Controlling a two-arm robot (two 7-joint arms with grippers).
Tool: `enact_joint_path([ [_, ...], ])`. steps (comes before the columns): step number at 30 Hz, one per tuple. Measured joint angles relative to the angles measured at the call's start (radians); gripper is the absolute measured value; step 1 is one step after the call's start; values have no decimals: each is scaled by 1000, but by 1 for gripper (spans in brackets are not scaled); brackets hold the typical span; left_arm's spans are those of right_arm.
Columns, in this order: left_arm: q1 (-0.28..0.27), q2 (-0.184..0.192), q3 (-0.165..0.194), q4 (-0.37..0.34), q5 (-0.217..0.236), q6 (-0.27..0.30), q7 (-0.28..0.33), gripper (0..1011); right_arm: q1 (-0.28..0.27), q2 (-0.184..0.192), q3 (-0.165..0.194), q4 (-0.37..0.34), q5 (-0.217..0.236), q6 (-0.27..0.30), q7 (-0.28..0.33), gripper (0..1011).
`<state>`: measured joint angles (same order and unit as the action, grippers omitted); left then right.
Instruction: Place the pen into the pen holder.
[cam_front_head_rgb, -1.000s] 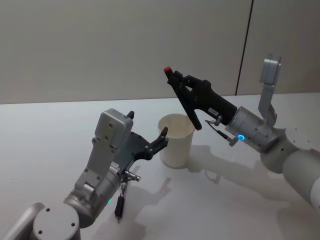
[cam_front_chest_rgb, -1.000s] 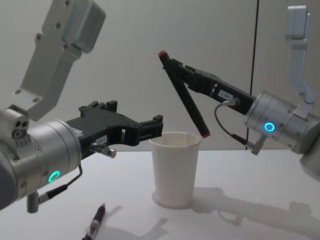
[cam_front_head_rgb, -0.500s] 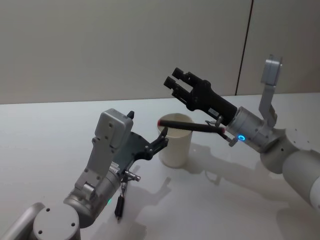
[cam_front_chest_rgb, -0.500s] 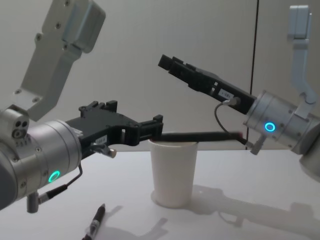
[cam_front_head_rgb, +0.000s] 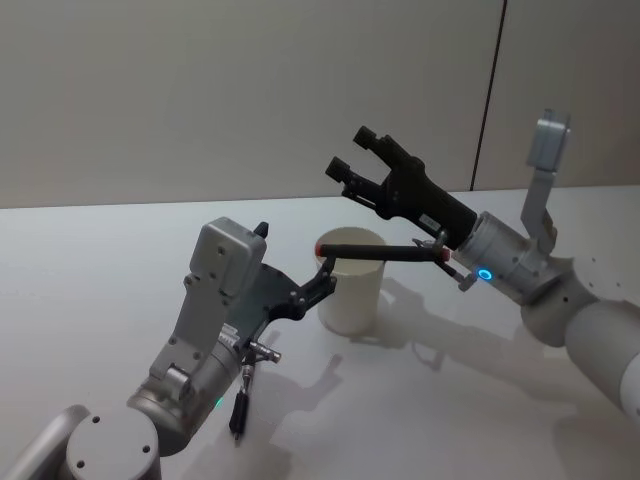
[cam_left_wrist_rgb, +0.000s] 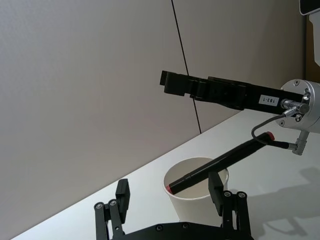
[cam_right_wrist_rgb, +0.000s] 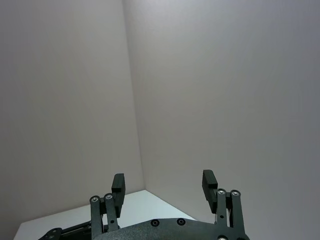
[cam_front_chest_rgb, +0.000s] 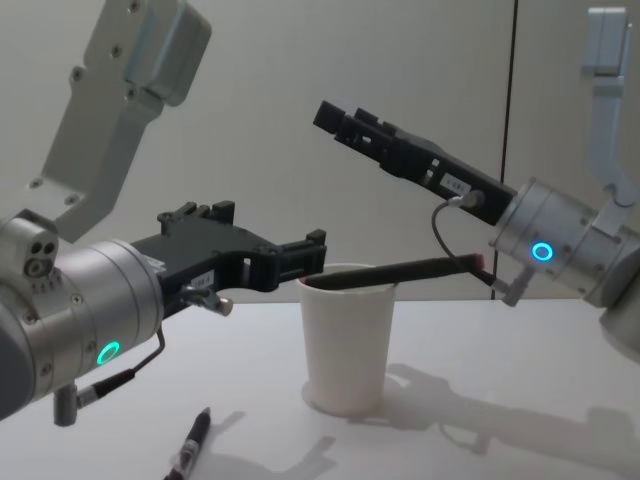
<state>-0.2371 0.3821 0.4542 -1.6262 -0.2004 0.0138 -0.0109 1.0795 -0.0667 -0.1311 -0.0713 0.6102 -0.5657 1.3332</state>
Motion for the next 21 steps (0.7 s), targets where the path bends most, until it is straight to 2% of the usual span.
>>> enact_joint_path([
  [3,0,0,0,0,0,0,0,1004,0,1,4,0,-2,-2,2,1001],
  [14,0,0,0,0,0,0,0,1004,4,6,21,-1,-10,-20,9,1001],
  [21,0,0,0,0,0,0,0,1004,6,14,35,-5,-17,-64,14,1001],
])
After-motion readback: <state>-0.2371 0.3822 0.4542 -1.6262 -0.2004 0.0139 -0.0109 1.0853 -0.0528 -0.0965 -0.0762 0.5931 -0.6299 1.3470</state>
